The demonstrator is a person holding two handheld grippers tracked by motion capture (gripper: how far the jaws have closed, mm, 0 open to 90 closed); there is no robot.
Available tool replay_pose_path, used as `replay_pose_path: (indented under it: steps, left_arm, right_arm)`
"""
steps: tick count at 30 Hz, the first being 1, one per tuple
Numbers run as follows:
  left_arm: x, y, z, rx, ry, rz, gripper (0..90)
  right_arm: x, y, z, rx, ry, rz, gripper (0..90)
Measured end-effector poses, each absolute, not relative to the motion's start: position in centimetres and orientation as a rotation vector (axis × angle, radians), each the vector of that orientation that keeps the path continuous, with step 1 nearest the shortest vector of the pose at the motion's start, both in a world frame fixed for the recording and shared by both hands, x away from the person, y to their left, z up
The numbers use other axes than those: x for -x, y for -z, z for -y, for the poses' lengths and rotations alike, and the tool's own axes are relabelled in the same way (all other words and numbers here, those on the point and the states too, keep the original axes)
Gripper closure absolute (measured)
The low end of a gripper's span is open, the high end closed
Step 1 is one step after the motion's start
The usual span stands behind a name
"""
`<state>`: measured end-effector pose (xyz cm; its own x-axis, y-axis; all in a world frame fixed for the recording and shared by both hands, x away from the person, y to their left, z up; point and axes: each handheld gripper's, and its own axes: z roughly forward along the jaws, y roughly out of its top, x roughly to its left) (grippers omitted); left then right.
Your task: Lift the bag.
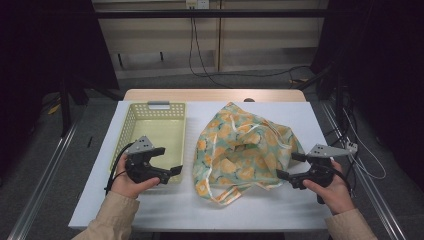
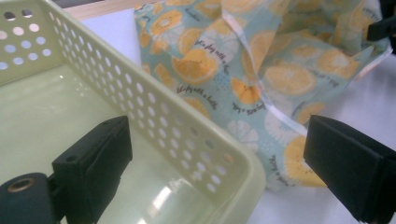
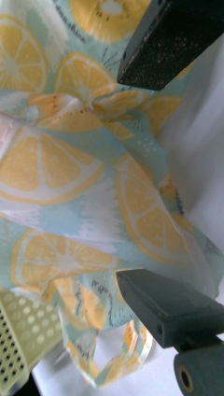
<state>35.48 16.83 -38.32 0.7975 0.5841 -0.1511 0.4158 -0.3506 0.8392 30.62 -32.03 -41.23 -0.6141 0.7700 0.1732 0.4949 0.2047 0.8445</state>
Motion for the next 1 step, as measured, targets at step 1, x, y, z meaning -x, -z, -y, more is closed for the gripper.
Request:
replay_pose_path:
  steps: [1]
  left_arm:
    - [-35.41,38.35,-16.88,-2.004,-0.229,-0.738,7.6]
  right_arm:
    - [-30.56,41.26,32.03,-1.196,-1.360,-2.194,6.6]
